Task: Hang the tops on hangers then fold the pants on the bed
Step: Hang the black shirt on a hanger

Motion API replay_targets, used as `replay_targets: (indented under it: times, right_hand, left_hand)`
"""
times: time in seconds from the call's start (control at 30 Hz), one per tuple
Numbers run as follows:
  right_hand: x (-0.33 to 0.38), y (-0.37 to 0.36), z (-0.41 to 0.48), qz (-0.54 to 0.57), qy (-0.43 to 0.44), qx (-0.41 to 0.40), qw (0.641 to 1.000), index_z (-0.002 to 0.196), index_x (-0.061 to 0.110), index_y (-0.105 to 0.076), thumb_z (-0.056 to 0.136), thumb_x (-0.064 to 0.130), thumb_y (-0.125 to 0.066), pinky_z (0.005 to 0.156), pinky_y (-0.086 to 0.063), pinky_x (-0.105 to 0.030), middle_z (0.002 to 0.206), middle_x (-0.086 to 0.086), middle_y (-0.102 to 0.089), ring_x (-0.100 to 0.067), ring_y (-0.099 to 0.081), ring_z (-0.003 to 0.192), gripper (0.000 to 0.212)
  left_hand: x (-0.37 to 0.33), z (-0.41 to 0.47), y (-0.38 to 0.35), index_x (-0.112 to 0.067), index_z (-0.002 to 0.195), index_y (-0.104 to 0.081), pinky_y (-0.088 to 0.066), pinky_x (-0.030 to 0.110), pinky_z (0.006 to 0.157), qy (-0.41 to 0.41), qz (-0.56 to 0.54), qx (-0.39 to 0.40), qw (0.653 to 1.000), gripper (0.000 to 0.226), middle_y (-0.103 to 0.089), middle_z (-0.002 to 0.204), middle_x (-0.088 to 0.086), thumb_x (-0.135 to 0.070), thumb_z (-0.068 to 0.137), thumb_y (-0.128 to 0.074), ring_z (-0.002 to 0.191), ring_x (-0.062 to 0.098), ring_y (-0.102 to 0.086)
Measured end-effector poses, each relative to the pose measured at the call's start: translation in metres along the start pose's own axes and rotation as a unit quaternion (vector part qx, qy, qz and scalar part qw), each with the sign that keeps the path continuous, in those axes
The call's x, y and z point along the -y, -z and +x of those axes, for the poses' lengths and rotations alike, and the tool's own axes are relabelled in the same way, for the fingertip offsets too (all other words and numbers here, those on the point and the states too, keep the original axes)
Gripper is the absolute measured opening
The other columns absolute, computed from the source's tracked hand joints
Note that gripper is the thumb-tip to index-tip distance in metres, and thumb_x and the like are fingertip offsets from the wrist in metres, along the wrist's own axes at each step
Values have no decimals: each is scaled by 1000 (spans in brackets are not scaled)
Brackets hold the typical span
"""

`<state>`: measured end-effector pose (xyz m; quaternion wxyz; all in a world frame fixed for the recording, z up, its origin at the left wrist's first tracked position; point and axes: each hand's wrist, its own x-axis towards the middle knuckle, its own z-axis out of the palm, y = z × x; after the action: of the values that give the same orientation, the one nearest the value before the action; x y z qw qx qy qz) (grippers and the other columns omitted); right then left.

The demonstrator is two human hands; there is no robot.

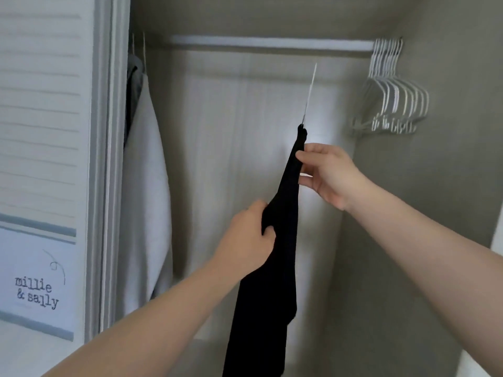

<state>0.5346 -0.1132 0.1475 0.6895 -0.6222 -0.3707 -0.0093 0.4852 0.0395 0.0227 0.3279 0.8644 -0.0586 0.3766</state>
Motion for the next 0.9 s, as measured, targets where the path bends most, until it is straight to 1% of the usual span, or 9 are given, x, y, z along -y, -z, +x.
replay_targets:
  times: [0.1,0.2,0.27,0.4,0.53,0.6,0.7,0.8,0.9]
  right_hand:
    - [12,-2,41,-15,17,-2,1000,103,2,-56,100,-2,-51,66,-59,-31,78,-10,-63,-17,-67,64,8]
    - [25,0,83,-18,33,-1,999,102,4,-56,100,-1,-50,66,-59,-31,77,-8,-63,-17,-67,65,7]
    - [33,3,113,-28,43,3,999,101,4,-56,100,-1,-50,68,-59,-31,77,-7,-62,-17,-67,66,7]
    - [50,6,168,-44,51,10,998,79,8,-56,100,-1,-51,74,-61,-33,77,-6,-63,-17,-65,66,23]
    - [61,6,216,-47,56,3,997,84,11,-53,100,0,-51,78,-60,-36,83,-8,-60,-20,-63,70,20]
    - [65,5,234,-41,55,-10,998,98,7,-53,100,-1,-51,80,-60,-38,86,-10,-60,-20,-64,68,9]
    - [67,6,252,-26,48,-35,998,111,1,-53,99,-2,-52,76,-60,-38,86,-11,-61,-19,-65,63,12]
    - [64,6,261,-5,33,-29,999,107,0,-55,98,-3,-53,72,-60,-36,83,-11,-62,-19,-65,63,10]
    - [56,3,263,20,20,-14,1000,98,2,-57,98,-2,-53,74,-60,-37,81,-10,-62,-20,-64,68,6]
  left_hand:
    - [11,36,15,-16,109,-54,-50,37,72,-11,3,-15,1000,13,-64,94,4,-21,98,-56,85,25,-62]
    - [20,73,30,-17,110,-55,-53,40,79,-24,16,-27,999,12,-67,96,5,-25,101,-55,90,27,-64]
    - [23,99,41,-19,105,-53,-53,44,79,-38,45,-39,998,11,-67,94,6,-29,101,-55,89,30,-64]
    - [27,142,61,-24,99,-50,-54,43,73,-44,91,-68,993,13,-64,83,-3,-37,101,-53,80,26,-63]
    - [33,183,76,-32,92,-46,-48,36,66,-43,131,-103,985,13,-57,75,-11,-40,99,-54,76,22,-59]
    - [34,199,82,-32,93,-47,-48,35,66,-44,151,-108,982,13,-61,79,-10,-41,99,-54,77,22,-60]
    - [35,210,85,-30,98,-49,-52,37,72,-44,170,-108,979,12,-63,85,-6,-41,99,-54,82,26,-61]
    - [35,213,85,-28,98,-50,-53,38,74,-48,177,-103,978,12,-62,85,-6,-39,99,-54,83,27,-61]
    - [36,208,83,-26,96,-50,-54,40,73,-47,180,-97,978,14,-63,85,-3,-39,99,-54,80,26,-61]
